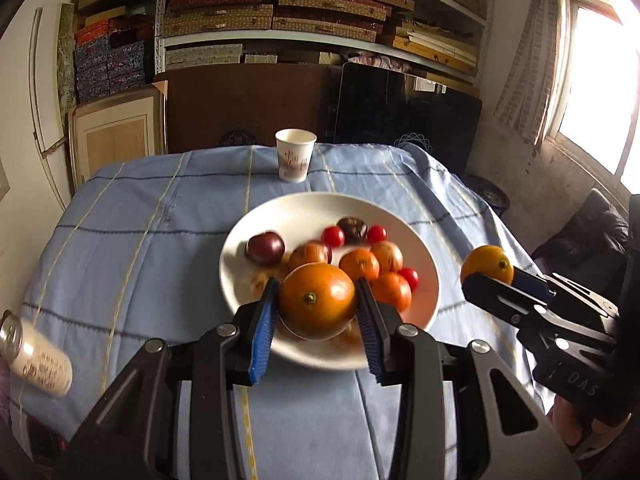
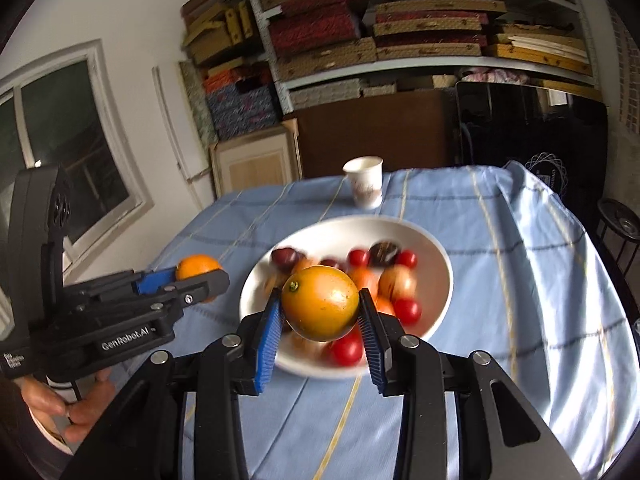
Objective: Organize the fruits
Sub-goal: 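Carry both oranges onto the white plate and open both grippers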
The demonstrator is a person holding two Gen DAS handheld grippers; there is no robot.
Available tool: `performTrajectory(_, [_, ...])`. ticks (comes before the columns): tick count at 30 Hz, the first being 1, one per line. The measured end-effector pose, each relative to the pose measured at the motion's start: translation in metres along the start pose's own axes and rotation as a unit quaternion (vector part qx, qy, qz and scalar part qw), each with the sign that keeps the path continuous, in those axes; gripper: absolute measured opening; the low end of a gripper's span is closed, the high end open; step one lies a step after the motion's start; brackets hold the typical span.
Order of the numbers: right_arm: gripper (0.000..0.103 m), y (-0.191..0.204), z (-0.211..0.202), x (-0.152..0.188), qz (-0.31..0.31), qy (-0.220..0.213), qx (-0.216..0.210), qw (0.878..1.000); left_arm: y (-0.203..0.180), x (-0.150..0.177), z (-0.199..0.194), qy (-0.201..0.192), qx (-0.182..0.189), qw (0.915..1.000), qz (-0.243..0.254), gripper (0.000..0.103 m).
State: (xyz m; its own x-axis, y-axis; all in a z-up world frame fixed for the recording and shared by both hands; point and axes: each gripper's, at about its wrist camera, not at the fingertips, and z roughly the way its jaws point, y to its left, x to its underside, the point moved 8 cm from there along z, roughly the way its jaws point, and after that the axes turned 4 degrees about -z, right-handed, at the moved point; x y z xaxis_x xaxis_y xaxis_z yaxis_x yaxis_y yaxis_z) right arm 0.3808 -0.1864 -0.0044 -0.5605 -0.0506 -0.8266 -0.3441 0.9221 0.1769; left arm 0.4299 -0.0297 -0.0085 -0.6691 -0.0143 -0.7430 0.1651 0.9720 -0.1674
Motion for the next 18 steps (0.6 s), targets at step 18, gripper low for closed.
performTrajectory(18, [0.038,-0.055,0.074,-0.044,0.077,-0.013,0.018,0.997,0.016,-0.041,0.121,0.032,-0.042,0.9986,-0.01,0.047])
